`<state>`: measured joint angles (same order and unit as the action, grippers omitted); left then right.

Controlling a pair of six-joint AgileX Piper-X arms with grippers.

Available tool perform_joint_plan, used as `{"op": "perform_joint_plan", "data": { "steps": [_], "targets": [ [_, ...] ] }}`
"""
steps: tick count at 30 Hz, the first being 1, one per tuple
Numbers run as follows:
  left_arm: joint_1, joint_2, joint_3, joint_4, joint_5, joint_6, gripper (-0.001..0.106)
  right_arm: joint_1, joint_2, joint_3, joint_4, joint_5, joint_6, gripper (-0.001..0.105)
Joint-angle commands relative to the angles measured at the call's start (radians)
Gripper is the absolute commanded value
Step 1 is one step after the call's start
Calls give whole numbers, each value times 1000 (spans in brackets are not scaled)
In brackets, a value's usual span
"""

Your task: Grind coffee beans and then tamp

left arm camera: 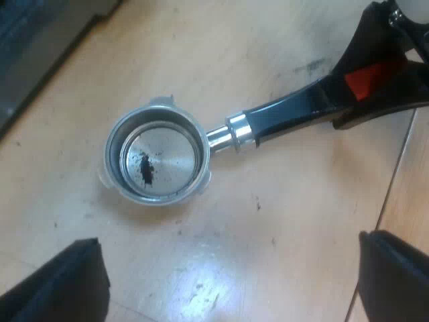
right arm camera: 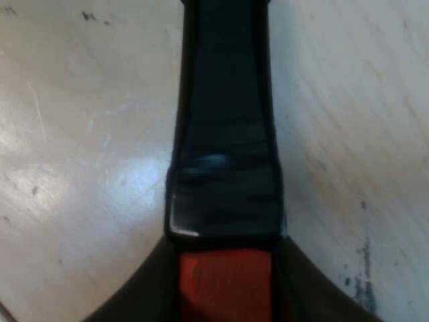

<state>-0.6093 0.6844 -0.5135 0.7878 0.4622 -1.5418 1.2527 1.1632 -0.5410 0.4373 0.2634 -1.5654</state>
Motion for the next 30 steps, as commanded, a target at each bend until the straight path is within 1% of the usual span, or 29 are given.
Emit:
{"op": "perform_joint_plan", "data": {
  "steps": [1,10,12,13,14,15,17,18,19,21,23,25,28,30],
  "targets": [
    [-4,21,-7,-9,11,7,78,-4,25,-8,-46,17,37,0],
    [-4,32,-7,-9,11,7,78,-4,51,-8,-57,17,44,1],
    [-4,32,-7,-9,11,7,78,-4,51,-8,-51,17,44,10],
    [-4,32,-7,-9,11,7,78,-4,51,-8,-51,17,44,13],
    [-4,32,-7,-9,11,7,78,-4,51,-8,-48,17,44,19],
    [-4,32,-7,-9,11,7,78,-4,51,-8,-36,17,44,36],
    [-4,32,-7,-9,11,7,78,-4,51,-8,-25,17,44,51],
    [-4,32,-7,-9,11,7,78,-4,51,-8,-12,17,44,56],
    [-4,32,-7,-9,11,7,78,-4,51,-8,-1,17,44,58],
    [-4,32,-7,-7,11,7,78,-4,51,-8,43,17,44,65],
    [-4,32,-7,-4,11,7,78,-4,51,-18,101,17,44,69],
    [-4,32,-7,-1,9,7,78,-4,51,-34,180,33,44,71],
    [-4,21,-7,10,-6,5,78,-4,49,-81,317,41,44,73],
    [-4,-7,-7,24,-32,5,78,-4,40,-121,398,41,44,75]
  ]
}}
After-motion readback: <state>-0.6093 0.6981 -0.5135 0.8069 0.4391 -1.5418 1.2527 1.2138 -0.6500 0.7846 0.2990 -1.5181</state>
